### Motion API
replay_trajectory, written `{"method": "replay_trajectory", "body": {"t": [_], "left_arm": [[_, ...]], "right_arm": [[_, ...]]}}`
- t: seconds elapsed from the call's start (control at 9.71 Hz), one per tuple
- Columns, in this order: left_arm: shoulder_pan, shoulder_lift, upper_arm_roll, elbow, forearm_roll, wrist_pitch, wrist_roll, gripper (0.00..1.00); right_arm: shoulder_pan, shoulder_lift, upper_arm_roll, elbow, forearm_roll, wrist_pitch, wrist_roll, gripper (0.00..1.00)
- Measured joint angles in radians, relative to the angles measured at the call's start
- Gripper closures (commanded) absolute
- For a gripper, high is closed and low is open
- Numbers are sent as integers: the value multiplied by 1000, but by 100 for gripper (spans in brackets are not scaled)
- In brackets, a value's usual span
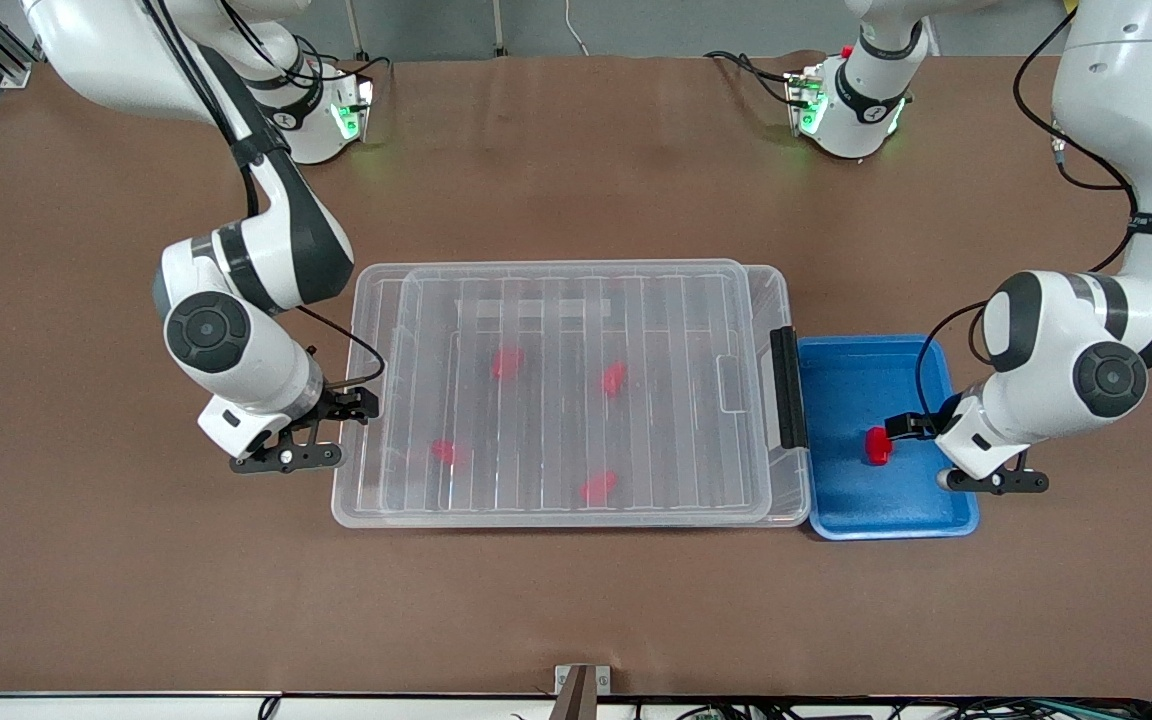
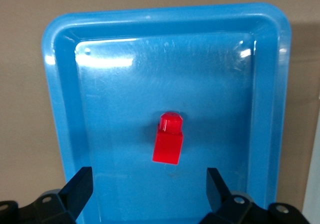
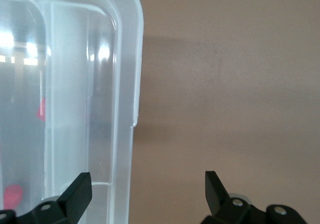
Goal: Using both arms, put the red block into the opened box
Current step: 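Grasp the red block with the left gripper while the right gripper slides the lid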
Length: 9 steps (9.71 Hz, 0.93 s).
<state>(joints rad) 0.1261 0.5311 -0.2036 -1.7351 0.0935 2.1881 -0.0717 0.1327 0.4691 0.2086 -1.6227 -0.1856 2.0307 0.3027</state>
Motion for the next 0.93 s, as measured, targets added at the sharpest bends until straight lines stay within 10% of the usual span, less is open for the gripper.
{"method": "replay_trajectory", "body": {"t": [0.62,0.93], "left_arm": [[-9,105,-3,12,5,54,7,25],[-9,144,-3,26,9,57,9,64]], "right_arm": [[-11,-1,-2,-6,-68,-3,-20,0],[-26,-1,-4,-7,-89,-8,-42,0]]}}
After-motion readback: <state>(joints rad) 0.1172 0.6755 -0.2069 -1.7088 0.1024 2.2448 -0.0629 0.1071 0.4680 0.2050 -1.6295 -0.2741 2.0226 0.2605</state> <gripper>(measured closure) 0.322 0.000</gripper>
